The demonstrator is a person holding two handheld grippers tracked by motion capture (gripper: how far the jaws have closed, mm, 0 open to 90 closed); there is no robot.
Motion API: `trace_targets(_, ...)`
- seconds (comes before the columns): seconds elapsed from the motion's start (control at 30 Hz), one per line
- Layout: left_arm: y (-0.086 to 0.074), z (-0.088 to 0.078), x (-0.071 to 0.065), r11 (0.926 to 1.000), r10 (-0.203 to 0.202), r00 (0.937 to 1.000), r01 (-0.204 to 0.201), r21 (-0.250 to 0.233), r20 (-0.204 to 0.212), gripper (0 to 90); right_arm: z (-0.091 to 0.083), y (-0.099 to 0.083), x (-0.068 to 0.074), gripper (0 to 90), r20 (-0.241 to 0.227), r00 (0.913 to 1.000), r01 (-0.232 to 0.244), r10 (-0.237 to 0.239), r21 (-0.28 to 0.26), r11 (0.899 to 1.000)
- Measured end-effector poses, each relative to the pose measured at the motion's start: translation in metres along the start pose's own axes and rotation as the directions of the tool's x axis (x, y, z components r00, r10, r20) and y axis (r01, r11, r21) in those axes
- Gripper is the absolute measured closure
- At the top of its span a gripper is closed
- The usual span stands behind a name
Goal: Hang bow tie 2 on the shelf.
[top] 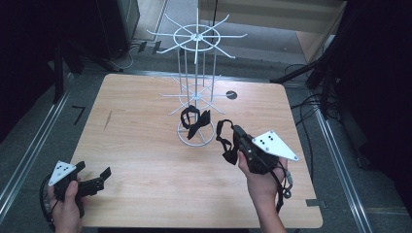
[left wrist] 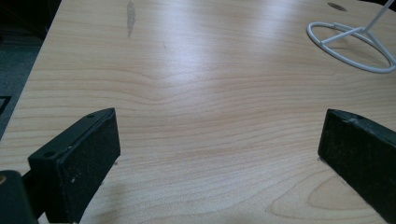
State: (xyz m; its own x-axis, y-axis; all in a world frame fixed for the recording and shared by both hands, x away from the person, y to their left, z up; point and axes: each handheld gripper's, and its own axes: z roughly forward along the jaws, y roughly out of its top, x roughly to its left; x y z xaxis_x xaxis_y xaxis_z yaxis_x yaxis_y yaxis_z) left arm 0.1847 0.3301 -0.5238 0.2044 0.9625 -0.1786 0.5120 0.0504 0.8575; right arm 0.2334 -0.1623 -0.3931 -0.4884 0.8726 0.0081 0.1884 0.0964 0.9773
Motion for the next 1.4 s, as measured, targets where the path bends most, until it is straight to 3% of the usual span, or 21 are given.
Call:
trace_targets(0.4, 0.000, 0.000, 0.001, 1.0000, -0.002, 1.0000, 0.002, 0.001, 0.003, 0.0, 0.008, 0.011, 0.005, 90.0, -0.024, 0.9995, 0.018, -0.018, -0.013, 1.000)
trace_targets(0.77, 0.000, 0.000, 0.001, 1.0000, -0.002, 1.0000, 0.002, 0.001, 0.004, 0.0, 0.016, 0.023, 0.000, 90.0, -0.021, 0.9996, 0.021, -0.021, -0.021, 1.000)
trace_targets(1.03, 0.000, 0.000, 0.001, 1.0000, -0.005, 1.0000, 0.005, 0.003, 0.005, 0.0, 0.024, 0.025, -0.006, 90.0, -0.023, 0.9997, -0.006, 0.006, -0.017, 1.000)
trace_targets(1.4, 0.000, 0.000, 0.001, 1.0000, -0.009, 0.9999, 0.009, 0.000, 0.008, 0.0, 0.039, 0.021, -0.019, 90.0, -0.028, 0.9944, -0.101, 0.102, 0.032, 0.994)
